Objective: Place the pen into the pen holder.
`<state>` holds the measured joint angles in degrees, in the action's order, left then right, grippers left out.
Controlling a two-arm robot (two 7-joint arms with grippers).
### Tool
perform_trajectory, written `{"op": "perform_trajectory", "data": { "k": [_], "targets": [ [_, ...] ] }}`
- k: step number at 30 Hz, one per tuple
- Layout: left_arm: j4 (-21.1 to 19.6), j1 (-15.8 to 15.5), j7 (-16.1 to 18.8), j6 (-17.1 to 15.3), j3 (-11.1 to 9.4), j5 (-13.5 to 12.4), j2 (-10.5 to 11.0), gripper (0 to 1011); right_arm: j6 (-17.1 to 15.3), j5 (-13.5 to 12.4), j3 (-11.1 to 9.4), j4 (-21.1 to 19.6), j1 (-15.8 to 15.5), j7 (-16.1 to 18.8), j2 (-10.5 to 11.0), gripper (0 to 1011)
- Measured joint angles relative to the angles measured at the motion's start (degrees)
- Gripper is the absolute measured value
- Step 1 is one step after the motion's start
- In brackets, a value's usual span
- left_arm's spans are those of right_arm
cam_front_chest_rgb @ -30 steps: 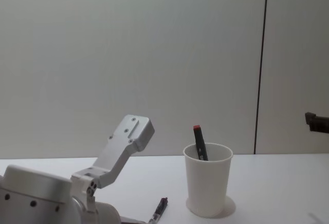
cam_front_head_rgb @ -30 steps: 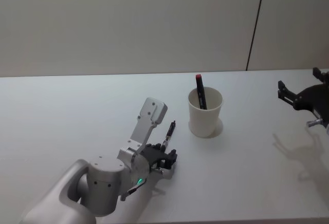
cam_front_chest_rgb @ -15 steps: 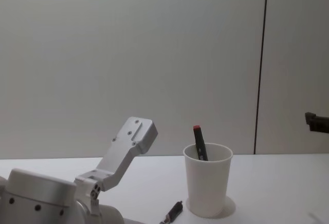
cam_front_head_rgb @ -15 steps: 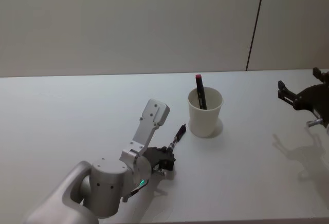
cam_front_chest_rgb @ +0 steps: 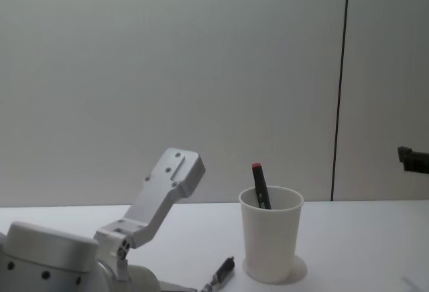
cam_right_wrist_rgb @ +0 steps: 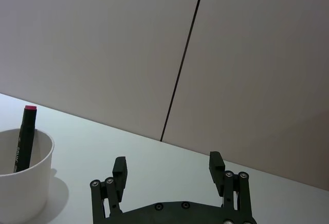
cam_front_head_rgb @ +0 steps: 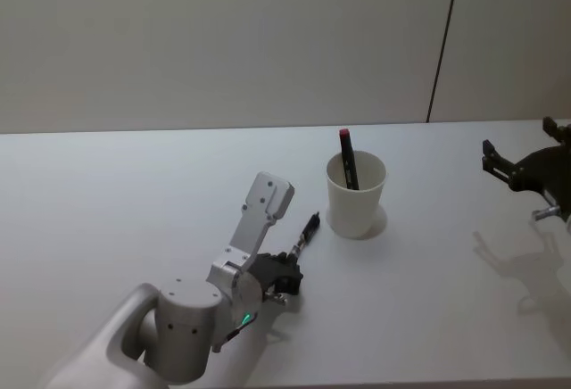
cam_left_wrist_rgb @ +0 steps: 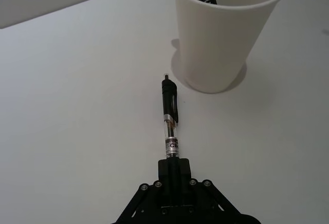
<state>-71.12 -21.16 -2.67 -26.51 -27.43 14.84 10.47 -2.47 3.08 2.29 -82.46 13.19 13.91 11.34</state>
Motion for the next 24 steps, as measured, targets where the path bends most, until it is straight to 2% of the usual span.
{"op": "perform_trajectory", "data": {
  "k": [8, 17, 22, 24],
  "targets": [
    [-4.64, 2.37, 3.66, 1.11, 0.16, -0.15, 1.19, 127, 0.00, 0.00, 0.00, 0.00, 0.00, 0.00, 0.00, 1002],
    [-11.68, 6.12, 8.35, 2.17, 0.25, -1.16, 3.27, 127, 0.00, 0.00, 0.00, 0.00, 0.00, 0.00, 0.00, 1002],
    [-14.55, 7.87, 9.49, 4.16, 0.25, -2.02, 4.36, 127, 0.00, 0.00, 0.00, 0.00, 0.00, 0.00, 0.00, 1002],
    [-16.12, 8.87, 9.88, 6.08, 0.24, -2.65, 5.04, 127, 0.00, 0.00, 0.00, 0.00, 0.00, 0.00, 0.00, 1002]
  ]
}}
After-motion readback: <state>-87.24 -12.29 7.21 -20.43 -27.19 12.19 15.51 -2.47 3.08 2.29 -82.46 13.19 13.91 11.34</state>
